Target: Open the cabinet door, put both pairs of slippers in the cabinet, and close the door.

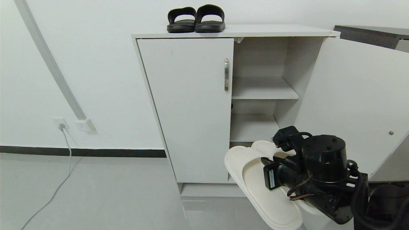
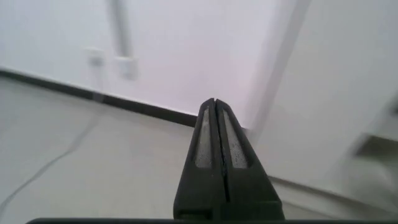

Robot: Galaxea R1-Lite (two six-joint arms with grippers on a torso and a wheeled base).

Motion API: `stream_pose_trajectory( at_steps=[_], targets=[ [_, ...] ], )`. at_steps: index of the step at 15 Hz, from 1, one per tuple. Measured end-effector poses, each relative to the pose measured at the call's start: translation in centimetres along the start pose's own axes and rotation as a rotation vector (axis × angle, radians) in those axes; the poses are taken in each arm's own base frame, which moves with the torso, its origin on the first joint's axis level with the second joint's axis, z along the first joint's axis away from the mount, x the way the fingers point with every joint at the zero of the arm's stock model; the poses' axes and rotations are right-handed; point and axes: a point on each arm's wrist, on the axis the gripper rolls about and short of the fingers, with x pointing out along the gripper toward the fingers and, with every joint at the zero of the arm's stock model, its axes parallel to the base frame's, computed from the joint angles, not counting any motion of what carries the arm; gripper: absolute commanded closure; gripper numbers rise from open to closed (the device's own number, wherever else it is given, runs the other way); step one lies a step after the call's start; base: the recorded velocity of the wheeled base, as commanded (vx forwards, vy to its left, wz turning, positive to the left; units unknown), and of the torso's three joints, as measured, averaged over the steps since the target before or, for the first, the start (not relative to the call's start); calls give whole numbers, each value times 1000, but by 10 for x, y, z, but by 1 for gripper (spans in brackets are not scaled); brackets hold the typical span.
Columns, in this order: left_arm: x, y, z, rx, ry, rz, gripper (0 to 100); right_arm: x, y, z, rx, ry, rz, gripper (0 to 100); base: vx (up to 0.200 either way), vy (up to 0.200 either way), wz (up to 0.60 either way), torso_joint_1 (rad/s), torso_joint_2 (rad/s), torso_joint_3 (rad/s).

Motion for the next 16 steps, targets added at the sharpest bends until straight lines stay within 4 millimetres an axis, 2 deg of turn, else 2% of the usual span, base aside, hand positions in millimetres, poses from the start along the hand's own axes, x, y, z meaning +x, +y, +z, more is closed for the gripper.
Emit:
stream_pose_trajectory(
  at_steps=[4, 6, 8, 10, 13, 16],
  targets=[
    [-29, 8, -48, 45, -51, -86, 100, 4, 2, -3, 0, -1, 1, 100, 0, 0, 0, 0, 0, 0],
    [-32, 8, -63, 66, -72, -145, 100, 4, 1, -5, -1, 1, -1, 100, 0, 0, 0, 0, 0, 0],
    [-33, 6, -79, 89, -4, -252, 100, 4, 2, -4, 4, -11, 2, 100, 0, 0, 0, 0, 0, 0],
    [-34, 5, -81, 71, -1, -345, 100, 4, 3, -5, 1, -7, 6, 100, 0, 0, 0, 0, 0, 0],
    [-35, 5, -82, 46, -3, -343, 100, 7, 7, -6, 4, -23, 10, 100, 0, 0, 0, 0, 0, 0],
    [-35, 5, -82, 45, -5, -343, 100, 22, 13, 0, 23, -66, -135, 100, 0, 0, 0, 0, 0, 0]
  ],
)
